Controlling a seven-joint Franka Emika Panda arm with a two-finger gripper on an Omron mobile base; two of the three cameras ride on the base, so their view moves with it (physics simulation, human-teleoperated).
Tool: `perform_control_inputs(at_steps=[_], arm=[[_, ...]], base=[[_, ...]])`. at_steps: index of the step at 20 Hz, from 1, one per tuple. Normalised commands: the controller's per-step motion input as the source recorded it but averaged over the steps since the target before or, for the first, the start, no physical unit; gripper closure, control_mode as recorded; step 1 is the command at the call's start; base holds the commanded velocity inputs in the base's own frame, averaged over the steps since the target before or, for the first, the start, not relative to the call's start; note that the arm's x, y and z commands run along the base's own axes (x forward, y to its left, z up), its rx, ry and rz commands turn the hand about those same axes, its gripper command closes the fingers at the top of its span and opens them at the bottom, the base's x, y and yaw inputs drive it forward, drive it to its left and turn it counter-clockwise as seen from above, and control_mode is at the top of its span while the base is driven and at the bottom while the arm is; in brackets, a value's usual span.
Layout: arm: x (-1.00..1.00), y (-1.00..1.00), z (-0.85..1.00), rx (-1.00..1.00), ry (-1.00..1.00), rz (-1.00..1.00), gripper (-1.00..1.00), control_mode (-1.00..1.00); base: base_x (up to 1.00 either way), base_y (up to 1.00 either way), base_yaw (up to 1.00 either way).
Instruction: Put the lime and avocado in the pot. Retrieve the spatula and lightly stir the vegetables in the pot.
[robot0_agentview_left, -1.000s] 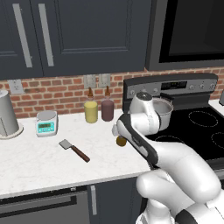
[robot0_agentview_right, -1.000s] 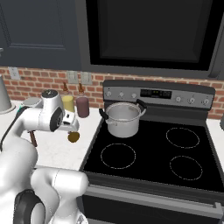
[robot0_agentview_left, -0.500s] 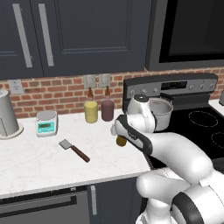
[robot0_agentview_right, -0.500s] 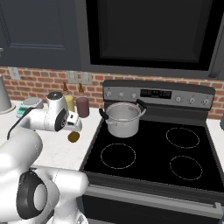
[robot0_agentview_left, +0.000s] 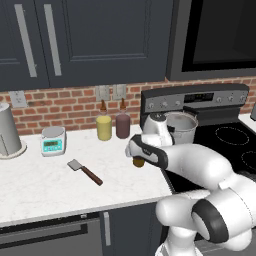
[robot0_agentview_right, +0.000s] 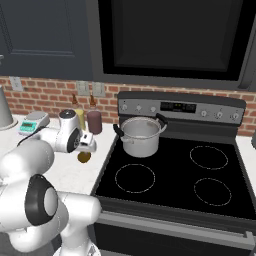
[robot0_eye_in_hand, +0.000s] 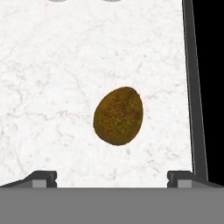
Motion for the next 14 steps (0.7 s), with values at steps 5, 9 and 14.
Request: perform_control_inputs(at_steps=[5, 9, 14], arm=[[0.25, -0.01, -0.22, 0.00, 0.00, -0.01, -1.00, -1.00], [0.28, 0.00, -0.21, 0.00, 0.01, -0.02, -1.00, -1.00], [0.17, 0.00, -0.19, 0.00, 0.00, -0.01, -1.00, -1.00]], base=[[0.00, 0.00, 0.00], [0.00, 0.00, 0.00], [0.00, 0.00, 0.00]])
